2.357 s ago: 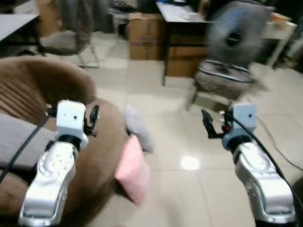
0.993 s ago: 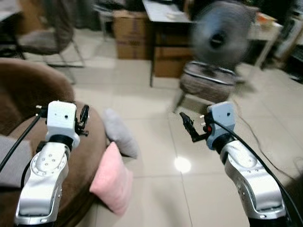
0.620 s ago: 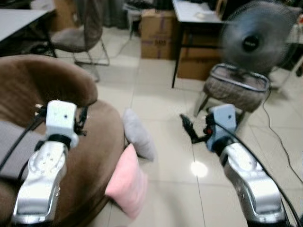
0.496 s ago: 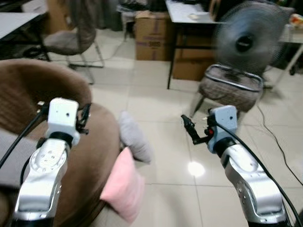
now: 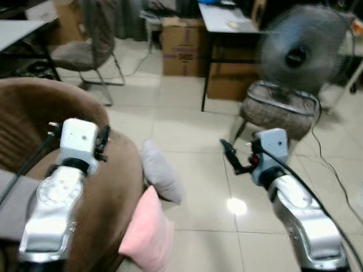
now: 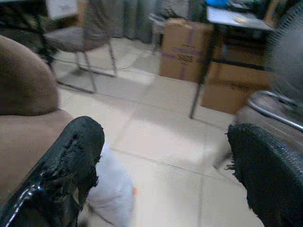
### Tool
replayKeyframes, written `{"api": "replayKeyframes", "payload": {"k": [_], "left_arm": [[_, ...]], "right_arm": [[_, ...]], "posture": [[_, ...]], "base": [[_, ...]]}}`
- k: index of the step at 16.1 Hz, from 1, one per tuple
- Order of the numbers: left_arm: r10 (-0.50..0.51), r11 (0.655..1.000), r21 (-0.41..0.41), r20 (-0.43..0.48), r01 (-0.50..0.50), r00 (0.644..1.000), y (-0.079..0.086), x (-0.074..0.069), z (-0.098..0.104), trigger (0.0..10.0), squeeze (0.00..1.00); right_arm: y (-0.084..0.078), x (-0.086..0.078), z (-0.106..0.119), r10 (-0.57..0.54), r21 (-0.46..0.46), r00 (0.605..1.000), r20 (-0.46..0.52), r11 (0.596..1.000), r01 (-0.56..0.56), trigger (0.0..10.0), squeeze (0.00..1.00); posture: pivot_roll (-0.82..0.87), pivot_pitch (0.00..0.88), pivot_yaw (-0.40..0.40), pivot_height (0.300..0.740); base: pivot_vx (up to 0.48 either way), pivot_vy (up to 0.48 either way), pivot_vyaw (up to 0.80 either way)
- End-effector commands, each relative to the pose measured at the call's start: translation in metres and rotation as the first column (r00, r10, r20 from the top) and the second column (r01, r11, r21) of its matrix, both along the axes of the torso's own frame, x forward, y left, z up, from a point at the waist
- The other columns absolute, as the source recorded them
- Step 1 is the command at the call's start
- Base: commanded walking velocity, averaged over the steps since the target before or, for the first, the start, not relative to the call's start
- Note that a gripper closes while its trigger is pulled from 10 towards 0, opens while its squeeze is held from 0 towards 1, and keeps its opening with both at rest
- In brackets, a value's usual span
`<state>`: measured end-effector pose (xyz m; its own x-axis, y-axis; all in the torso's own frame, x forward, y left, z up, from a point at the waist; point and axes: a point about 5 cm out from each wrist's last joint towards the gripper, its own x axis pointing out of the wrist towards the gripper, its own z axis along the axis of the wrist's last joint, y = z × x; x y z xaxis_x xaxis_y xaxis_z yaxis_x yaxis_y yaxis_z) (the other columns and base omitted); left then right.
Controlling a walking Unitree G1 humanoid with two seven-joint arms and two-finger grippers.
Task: Move the pillow to the sofa from floor
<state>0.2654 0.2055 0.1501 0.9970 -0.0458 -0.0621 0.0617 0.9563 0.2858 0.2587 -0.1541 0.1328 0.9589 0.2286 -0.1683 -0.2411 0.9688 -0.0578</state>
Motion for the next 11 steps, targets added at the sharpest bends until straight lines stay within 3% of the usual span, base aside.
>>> {"api": "replayKeyframes", "payload": {"k": [1, 11], "left_arm": [[0.018, 1.000, 0.019, -0.009, -0.017, 1.000, 0.0057, -0.0013, -0.0020, 10.0, 0.00], [0.019, 1.000, 0.022, -0.012, -0.018, 1.000, 0.0071, -0.0032, -0.0082, 10.0, 0.00]], "right_arm": [[0.0031, 0.0010, 0.0048, 0.009, -0.004, 1.000, 0.022, 1.000, -0.009, 10.0, 0.00], [0.0036, 0.0004, 0.0021, 0.014, -0.004, 1.000, 0.016, 1.000, -0.014, 10.0, 0.00]], "posture": [[0.05, 0.000, 0.012, 0.740], [0.05, 0.000, 0.001, 0.640]], "base": [[0.000, 0.000, 0.00], [0.000, 0.000, 0.00]]}}
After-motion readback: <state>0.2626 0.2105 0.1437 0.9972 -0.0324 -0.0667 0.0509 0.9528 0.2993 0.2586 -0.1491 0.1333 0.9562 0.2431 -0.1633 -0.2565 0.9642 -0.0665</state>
